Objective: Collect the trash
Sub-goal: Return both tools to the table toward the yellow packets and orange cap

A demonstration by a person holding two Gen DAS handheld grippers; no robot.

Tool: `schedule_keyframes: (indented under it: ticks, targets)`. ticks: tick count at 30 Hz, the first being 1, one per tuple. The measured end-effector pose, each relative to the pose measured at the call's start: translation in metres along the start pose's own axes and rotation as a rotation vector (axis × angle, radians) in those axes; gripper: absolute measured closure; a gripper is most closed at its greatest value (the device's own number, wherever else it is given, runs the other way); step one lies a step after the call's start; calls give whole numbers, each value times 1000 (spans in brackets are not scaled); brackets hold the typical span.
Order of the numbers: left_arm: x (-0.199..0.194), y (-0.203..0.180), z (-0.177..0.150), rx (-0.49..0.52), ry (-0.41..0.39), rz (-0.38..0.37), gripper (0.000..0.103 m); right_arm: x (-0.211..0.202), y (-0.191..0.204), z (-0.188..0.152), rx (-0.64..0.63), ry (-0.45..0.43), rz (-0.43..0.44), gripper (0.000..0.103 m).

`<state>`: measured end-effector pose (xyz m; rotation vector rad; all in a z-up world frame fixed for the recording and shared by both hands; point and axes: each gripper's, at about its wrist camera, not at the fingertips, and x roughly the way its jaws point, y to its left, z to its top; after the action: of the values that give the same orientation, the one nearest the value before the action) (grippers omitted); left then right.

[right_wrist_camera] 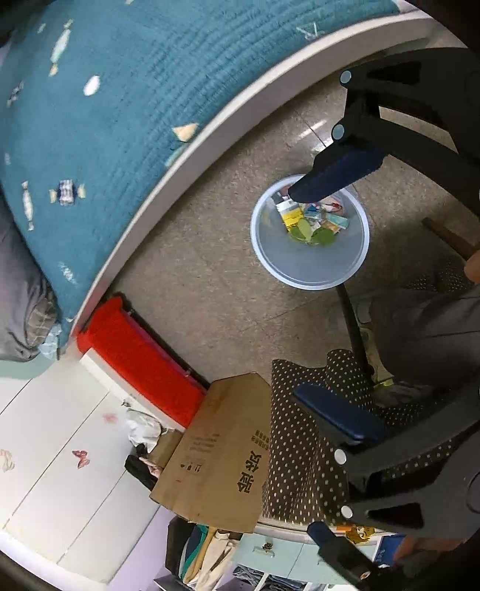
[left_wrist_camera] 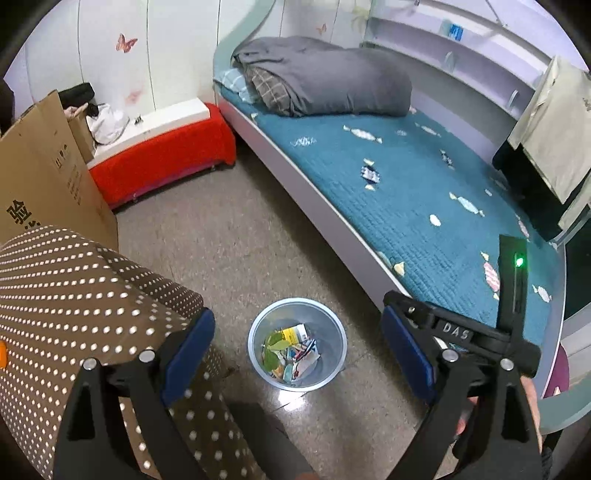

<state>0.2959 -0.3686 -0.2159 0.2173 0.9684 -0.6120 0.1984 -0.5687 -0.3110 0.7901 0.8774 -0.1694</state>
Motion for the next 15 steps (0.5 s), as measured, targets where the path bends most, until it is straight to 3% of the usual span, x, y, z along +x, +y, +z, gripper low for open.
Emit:
schedule_keyframes:
  ticks: [6,15]
  targets:
    - [-43,7,-7,8,-92,16,11,-35,42,5,-79,-65,26,6]
    - [-103,49,-20,-13,-194,55,10,-73,133,-2,-227,-154,67,6]
